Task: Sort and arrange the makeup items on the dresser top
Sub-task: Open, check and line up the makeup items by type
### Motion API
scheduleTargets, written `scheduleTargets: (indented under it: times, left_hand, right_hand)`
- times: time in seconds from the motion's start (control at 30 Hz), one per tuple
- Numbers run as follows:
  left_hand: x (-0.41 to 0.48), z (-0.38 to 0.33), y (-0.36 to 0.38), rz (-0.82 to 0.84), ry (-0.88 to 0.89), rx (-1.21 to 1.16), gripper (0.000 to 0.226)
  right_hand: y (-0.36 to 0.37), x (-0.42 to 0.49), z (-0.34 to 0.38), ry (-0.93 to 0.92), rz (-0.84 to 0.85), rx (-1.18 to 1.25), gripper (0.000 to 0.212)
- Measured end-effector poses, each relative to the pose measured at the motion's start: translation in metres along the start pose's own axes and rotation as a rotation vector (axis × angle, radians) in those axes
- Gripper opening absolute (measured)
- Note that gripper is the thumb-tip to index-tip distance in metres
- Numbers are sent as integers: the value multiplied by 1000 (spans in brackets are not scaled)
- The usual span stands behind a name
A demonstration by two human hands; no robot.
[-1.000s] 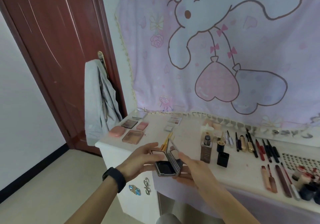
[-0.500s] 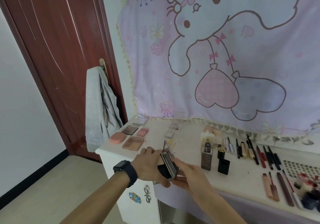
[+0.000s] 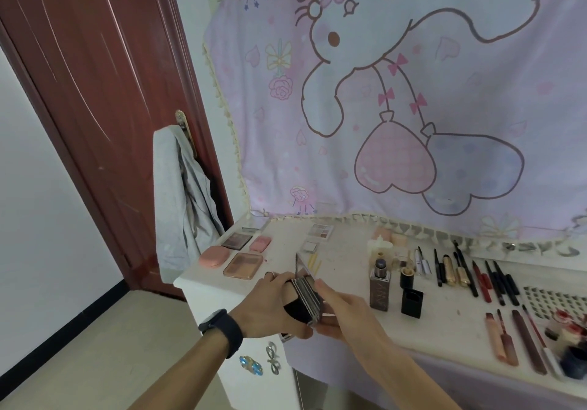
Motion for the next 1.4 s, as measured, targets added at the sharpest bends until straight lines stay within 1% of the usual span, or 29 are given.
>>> scheduleTargets:
  times: [0.07,0.13,0.2,0.27,0.33,0.37,0.43,0.47,0.53,0.6,0.7,0.73,0.8,0.9,0.93,1.0,1.03,1.1,1.13,1.2,1.3,1.4]
  left_hand:
    - [0,3,-5,-23,14,-62,84]
    - [4,9,-12,-49,15,-140,78]
    - [9,16,-24,-100,1,-230,74]
    - [17,26,-38,-159,-28,-264,78]
    - [27,38,-50,-191,-75,-300,79]
    - [33,45,-55,-203,-102,-326,72]
    - [47,57,-67,-230,-179,-346,57]
    - [55,61,-72,-246,-219,-355,54]
    - [72,67,-82,-276,-268,-364,55]
    - [94,72,-90,-273,-306,-316,66]
    - [129,80,-98,-223,-359,-265,77]
    - [141,83,-100,-208,-368,-250,80]
    - [164,87,-105,-193,-398,-204,86]
    - [195,93,-106,-170,-436,-125,93]
    - [205,94,-105,-166,-438,-124,96]
    - [222,100,-104,-183,-451,-148,101]
    - [230,102,-104,-199,-464,-148,102]
    - [242,107,-102,-213,-498,-114,101]
    - [248,109,-100,-214,-512,-86,100]
    - [259,111,-98,-215,-527,-29,97]
    - [270,115,-96,-232,-549,29,91]
    - [277,118,-90,-223,-573,78,84]
  right_hand:
    - [3,3,5,-25,7,-46,40]
    - [0,6,9,-63,-26,-121,35]
    - [-8,12,11,-109,-109,-275,25]
    - [-14,19,10,-137,-167,-499,19]
    - [-17,29,5,-140,-206,-770,39]
    - [-18,35,1,-125,-220,-871,47]
    - [-21,50,-12,-62,-204,-1044,56]
    - [-21,58,-17,-32,-187,-1161,58]
    - [-22,72,-26,16,-162,-1403,62]
    - [-28,86,-33,65,-156,-1519,67]
    - [-35,98,-43,137,-136,-1540,68]
    - [-36,99,-42,115,-155,-1509,66]
    - [-36,94,-31,16,-257,-1493,61]
    - [-30,90,-27,-31,-263,-1491,57]
    - [-31,90,-27,-38,-279,-1483,58]
    - [-37,91,-30,16,-284,-1465,62]
    - [-37,94,-32,27,-263,-1482,67]
    - [-35,100,-39,52,-165,-1514,73]
    - [-34,100,-42,47,-146,-1516,76]
    - [-35,101,-45,19,-168,-1524,81]
    - [-35,100,-45,33,-189,-1495,79]
    - [-35,95,-41,77,-201,-1476,71]
Point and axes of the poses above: each hand's wrist, its own x-axis towards the middle knuckle, its own y-axis out of the palm, z = x × y, the point moved 8 cm from there along x, towards the middle knuckle, and after that the axes turned 10 degrees about z, right-handed, at the moved point
